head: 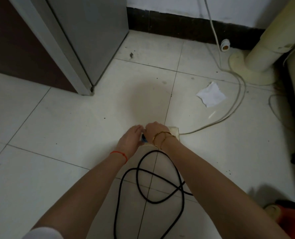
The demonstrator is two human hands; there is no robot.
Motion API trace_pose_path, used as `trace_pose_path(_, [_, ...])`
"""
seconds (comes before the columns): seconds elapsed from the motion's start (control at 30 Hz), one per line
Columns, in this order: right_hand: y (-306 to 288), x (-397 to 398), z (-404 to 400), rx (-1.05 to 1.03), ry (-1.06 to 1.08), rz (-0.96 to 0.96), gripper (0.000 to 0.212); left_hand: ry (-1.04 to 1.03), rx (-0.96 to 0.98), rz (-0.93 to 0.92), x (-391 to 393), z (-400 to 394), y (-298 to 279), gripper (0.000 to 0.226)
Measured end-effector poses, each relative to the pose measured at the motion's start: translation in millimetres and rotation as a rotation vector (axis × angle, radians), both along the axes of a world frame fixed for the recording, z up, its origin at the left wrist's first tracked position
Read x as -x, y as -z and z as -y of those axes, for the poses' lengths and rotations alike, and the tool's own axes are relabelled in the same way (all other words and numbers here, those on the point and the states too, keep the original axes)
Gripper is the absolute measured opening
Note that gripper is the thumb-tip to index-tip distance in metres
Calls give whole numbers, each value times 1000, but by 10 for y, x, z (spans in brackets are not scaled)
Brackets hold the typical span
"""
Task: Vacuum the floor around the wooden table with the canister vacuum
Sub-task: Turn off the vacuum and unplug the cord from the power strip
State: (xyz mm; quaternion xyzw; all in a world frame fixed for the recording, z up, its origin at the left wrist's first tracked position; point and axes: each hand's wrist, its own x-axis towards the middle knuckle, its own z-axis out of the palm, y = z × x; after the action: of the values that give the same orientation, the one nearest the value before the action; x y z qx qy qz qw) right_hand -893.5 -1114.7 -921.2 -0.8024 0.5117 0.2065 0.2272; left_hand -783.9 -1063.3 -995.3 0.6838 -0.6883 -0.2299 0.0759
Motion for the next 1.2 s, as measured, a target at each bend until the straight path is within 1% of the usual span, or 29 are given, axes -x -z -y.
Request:
trace_pose_path(0.1, [-3, -21, 48, -52, 53, 11, 20, -1, -9, -13, -18, -1, 0, 67])
trace_pose_path(0.23, [-13, -48, 108, -73, 80, 16, 17, -1, -11, -37, -43, 22, -33, 67])
trace_pose_path(0.27, [-10, -53, 114, -72, 72, 7, 19, -6, -11, -38, -44, 24, -28, 67])
trace_pose_path(0.33, [28, -60, 125, -78, 55, -22, 34, -11, -10, -43, -45, 18, -22, 68])
trace_pose_path(0.4, [44, -69, 140, -83, 66, -20, 38, -14, -16, -50, -46, 9, -13, 68])
trace_pose_path(0.53, [-13, -67, 168, -174, 205, 113, 44, -20, 8, -85, -68, -13, 31, 65])
trace_pose_path(0.63, [-13, 67, 105, -101, 253, 112, 44, -39, -39, -106, -74, -10, 57, 69])
trace_pose_path(0.7, [16, 186, 2, -67, 285, 146, 43, -55, -63, -97, -64, -2, 62, 72])
trace_pose_path(0.73, [32, 250, -65, -47, 309, 205, 43, -56, -75, -87, -51, -2, 54, 72])
trace_pose_path(0.8, [48, 388, -212, 15, 373, 391, 45, -66, -87, -79, -1, -63, 41, 70])
trace_pose_path(0.83, [31, 453, -287, 50, 388, 471, 46, -77, -65, -83, 32, -131, 36, 68])
trace_pose_path(0.9, [20, 592, -442, 120, 348, 547, 45, -87, 64, -45, 82, -340, 11, 56])
trace_pose_path(0.97, [30, 733, -599, 207, 250, 531, 39, -98, 198, 12, 107, -600, -7, 40])
trace_pose_path(1.0, [49, 804, -680, 237, 208, 527, 35, -99, 227, 23, 112, -733, -27, 37])
trace_pose_path(1.03, [78, 873, -757, 250, 182, 532, 28, -95, 193, 35, 116, -846, -38, 39])
trace_pose_path(1.1, [147, 992, -917, 274, 157, 512, 18, -69, 11, 142, 139, -1015, -27, 52])
trace_pose_path(1.17, [233, 1080, -1052, 315, 143, 488, 23, -55, -111, 284, 161, -1108, -3, 59])
trace_pose_path(1.2, [263, 1113, -1111, 332, 151, 475, 25, -59, -139, 316, 173, -1133, 3, 59])
